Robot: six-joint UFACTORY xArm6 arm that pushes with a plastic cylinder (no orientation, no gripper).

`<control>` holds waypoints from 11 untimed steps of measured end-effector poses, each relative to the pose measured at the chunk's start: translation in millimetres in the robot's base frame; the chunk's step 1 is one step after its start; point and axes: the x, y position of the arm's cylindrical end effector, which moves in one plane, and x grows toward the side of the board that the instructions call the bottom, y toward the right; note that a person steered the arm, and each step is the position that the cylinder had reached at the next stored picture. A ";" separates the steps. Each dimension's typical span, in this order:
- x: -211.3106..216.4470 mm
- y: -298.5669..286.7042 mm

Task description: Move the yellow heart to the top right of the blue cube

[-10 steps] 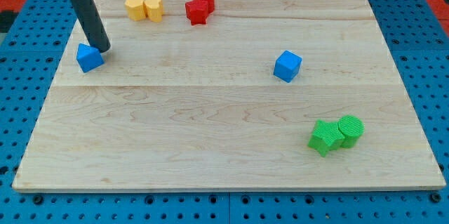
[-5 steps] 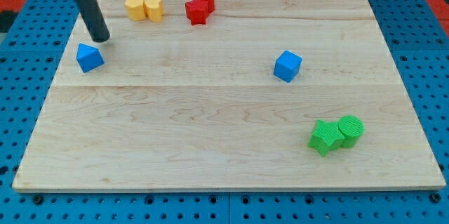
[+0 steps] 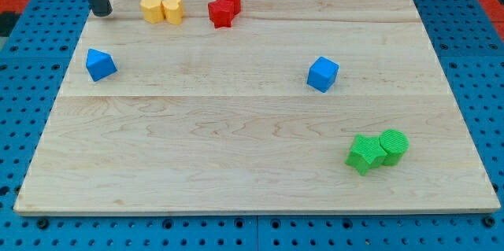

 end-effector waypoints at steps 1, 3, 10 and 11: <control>-7.3 0.0; -2.4 30.1; -32.0 116.7; -24.5 135.4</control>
